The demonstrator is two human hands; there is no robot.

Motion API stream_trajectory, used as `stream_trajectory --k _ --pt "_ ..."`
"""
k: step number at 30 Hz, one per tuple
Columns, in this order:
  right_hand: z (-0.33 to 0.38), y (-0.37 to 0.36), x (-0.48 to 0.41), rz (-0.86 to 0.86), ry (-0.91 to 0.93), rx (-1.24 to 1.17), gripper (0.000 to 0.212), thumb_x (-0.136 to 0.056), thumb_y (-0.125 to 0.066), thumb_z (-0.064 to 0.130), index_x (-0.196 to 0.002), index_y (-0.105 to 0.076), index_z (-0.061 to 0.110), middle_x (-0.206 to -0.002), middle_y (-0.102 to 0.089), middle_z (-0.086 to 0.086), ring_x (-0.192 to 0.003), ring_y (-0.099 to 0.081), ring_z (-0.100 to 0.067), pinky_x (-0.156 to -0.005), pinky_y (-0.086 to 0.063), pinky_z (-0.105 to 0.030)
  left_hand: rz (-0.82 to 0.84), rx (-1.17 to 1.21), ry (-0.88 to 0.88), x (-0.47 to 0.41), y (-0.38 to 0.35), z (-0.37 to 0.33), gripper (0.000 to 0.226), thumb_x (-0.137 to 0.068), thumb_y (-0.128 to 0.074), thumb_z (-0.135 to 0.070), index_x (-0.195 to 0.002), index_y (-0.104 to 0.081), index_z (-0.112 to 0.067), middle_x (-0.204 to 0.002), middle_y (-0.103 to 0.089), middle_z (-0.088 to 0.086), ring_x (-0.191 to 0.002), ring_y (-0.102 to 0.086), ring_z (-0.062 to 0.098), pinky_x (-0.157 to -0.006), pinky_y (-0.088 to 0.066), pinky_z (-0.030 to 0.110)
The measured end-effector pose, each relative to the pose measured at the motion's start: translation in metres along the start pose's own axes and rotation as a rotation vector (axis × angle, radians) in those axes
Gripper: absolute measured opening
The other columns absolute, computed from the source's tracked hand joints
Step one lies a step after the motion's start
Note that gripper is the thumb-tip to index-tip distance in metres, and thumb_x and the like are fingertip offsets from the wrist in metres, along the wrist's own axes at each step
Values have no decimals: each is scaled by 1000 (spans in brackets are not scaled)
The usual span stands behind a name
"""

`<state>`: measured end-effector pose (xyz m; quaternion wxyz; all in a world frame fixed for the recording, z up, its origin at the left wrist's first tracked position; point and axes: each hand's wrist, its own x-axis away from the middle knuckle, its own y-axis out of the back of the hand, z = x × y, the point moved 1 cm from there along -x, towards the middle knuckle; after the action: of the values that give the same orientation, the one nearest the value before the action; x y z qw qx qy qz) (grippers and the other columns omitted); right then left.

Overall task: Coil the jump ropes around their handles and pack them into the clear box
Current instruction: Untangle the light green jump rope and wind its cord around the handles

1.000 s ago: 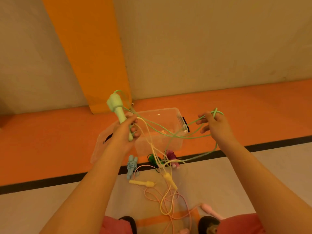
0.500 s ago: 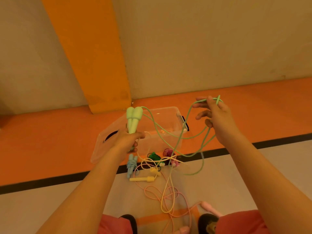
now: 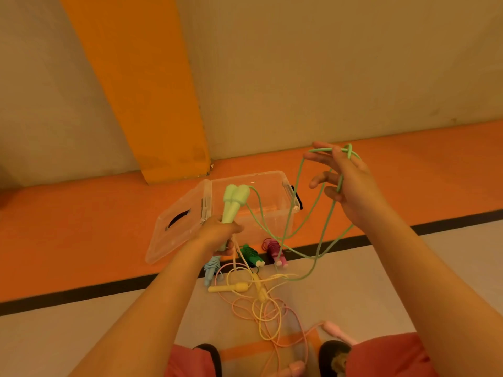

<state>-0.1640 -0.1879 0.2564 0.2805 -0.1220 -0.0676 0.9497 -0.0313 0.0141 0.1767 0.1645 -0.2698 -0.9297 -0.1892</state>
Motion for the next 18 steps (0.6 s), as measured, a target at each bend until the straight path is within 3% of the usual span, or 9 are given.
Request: stream_trajectory --k 4,7,10,14,18 --pt "1 -5 2 17 1 -10 31 -101 -36 34 -116 -60 21 -113 -69 -2 -61 -62 -16 -38 -19 -18 24 -5 -91 3 -6 -5 15 -91 -63 -14 -90 -48 -12 -69 -53 7 -47 -46 12 -39 -42 18" --pt "6 -11 4 36 9 -43 30 -101 -35 34 -114 -60 22 -112 -69 -1 -62 -63 -16 -40 -17 -21 192 164 -178 8 -18 -9 21 -91 -61 -9 -82 -43 -14 -104 -70 6 -43 -42 11 -42 -39 21" --pt "9 -19 4 80 12 -80 31 -101 -34 33 -113 -60 22 -109 -69 -1 -61 -63 -15 -40 -17 -21 335 339 -217 14 -34 -15 22 -91 -58 -6 -77 -43 -15 -122 -66 -1 -41 -43 9 -43 -37 20" --pt "5 -25 2 124 16 -121 33 -101 -33 34 -112 -60 20 -107 -69 -1 -67 -64 -14 -41 -31 -19 511 434 -236 26 -57 -21 22 -90 -58 -7 -77 -42 -16 -127 -62 -3 -41 -43 8 -43 -36 21" --pt "0 -27 -1 80 -17 -250 34 -102 -32 30 -100 -60 11 -81 -65 -3 -65 -60 -13 -54 -45 -22 549 565 -253 35 -73 -28 25 -86 -63 -4 -78 -43 -16 -124 -63 1 -41 -41 6 -41 -38 18"
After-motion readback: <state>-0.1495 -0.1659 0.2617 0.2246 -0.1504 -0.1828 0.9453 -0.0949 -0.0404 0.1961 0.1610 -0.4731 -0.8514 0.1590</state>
